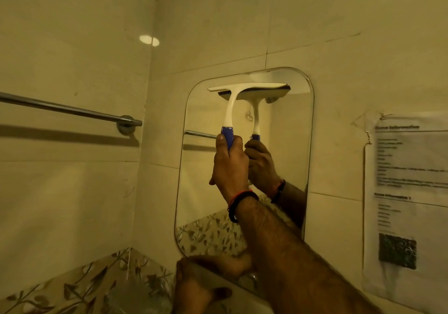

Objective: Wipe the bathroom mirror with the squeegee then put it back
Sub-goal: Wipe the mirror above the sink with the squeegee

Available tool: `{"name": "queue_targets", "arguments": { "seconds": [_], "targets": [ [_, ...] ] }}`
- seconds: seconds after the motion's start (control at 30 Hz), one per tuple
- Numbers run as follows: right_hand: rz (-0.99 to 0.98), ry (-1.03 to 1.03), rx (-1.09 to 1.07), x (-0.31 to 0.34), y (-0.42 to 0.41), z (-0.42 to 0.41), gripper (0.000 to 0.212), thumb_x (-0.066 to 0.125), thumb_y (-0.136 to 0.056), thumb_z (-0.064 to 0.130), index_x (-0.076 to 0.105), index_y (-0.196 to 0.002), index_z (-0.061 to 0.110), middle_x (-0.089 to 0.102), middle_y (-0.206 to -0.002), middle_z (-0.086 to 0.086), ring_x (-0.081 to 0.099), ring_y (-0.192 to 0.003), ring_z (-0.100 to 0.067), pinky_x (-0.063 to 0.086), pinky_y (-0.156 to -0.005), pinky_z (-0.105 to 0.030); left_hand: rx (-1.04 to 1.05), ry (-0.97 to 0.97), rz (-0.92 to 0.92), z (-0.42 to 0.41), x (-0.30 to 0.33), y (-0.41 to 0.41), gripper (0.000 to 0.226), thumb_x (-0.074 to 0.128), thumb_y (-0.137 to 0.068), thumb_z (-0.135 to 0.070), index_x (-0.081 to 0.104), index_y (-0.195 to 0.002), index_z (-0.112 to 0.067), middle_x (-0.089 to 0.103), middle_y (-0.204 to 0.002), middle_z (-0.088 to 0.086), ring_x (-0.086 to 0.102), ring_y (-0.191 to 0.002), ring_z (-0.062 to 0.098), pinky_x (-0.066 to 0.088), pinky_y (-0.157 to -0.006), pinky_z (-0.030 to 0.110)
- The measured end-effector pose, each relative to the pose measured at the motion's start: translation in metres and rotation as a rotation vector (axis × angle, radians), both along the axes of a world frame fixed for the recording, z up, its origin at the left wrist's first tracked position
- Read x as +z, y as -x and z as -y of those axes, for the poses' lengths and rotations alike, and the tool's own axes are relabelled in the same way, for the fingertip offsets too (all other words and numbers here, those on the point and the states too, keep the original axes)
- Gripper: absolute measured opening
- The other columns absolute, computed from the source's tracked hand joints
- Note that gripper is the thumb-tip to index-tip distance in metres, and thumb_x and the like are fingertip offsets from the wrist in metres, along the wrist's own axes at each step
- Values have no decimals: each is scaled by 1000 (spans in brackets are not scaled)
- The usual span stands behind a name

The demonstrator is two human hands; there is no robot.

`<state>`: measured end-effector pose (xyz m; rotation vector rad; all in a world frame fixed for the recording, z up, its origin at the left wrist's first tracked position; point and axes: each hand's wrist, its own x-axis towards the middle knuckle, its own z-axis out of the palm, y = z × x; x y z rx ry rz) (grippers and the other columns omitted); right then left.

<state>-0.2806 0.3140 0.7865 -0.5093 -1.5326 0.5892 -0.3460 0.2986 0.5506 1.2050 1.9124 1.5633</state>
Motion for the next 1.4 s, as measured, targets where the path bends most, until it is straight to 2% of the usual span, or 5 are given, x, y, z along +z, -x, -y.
{"name": "queue_targets", "arguments": {
  "seconds": [0.2,0.4,0.97,1.13,1.4],
  "targets": [
    [3,14,12,-1,-5,1,36,40,-98,46,46,-116,15,54,-74,2,54,-57,-10,55,-52,-33,13,81,-65,-11,-17,7,149,90,-30,-60,19,-148,-6,23,-154,17,32,-140,32,34,-113,40],
    [7,41,17,0,-5,5,36,40,-99,44,43,-117,14,54,-79,-2,56,-64,-18,59,-62,-51,20,77,-90,-11,-17,8,139,95,-39,-48,21,-148,-4,23,-154,18,31,-141,33,33,-114,41],
    [23,32,-12,-1,-9,4,38,41,-99,43,42,-121,12,54,-82,-4,57,-65,-19,60,-64,-50,23,114,-80,-13,-10,9,135,96,-36,-44,26,-144,-3,30,-148,19,38,-135,33,37,-111,41],
    [16,31,-16,1,-8,2,38,40,-99,43,42,-121,12,52,-79,-2,56,-63,-18,60,-62,-49,-56,75,-6,-18,-7,11,121,100,-30,-28,48,-136,-2,54,-137,13,54,-125,28,48,-102,45],
    [14,13,-46,8,-4,1,34,41,-99,42,42,-118,13,54,-79,-1,60,-67,-22,59,-62,-50,-54,81,-43,-16,-4,9,121,99,-39,-28,42,-142,-2,51,-142,12,50,-130,28,46,-104,42]
  ]
}}
